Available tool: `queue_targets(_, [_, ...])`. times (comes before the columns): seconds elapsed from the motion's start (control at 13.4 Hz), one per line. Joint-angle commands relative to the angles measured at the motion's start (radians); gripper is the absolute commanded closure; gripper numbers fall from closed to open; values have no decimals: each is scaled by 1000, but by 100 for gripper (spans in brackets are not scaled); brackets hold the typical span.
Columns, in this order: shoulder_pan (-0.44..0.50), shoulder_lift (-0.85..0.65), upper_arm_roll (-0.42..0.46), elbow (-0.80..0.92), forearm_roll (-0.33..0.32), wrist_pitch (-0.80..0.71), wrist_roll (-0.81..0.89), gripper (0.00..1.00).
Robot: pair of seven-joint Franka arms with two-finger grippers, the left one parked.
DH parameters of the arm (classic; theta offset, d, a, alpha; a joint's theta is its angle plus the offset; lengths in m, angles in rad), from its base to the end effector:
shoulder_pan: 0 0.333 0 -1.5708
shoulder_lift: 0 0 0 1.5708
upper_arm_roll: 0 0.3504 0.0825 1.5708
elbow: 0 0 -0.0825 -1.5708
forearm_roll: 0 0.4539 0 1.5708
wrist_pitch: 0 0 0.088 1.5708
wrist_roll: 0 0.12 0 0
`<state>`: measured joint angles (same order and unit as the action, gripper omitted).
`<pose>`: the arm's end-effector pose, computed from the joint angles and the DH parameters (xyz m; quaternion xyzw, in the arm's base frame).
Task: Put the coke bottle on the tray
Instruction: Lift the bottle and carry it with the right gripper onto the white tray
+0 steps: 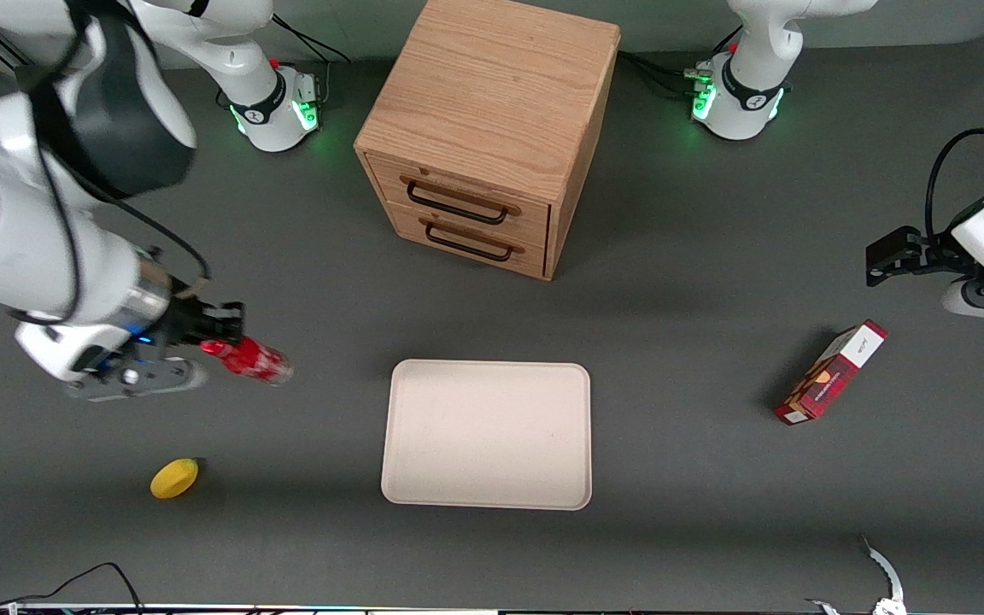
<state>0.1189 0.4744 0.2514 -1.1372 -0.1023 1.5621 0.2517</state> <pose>0.7373 0.2236 0.5544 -0.9987 -0.0474 0.0191 0.0002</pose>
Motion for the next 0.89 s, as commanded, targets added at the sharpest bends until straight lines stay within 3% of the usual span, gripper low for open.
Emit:
queue_targets(0.0, [74, 117, -7, 93, -10, 71, 70, 100])
queue_targets(0.52, [146, 289, -7, 96, -8, 419, 78, 100])
queue_targets(0.82, [211, 343, -92, 94, -13, 489, 89, 100])
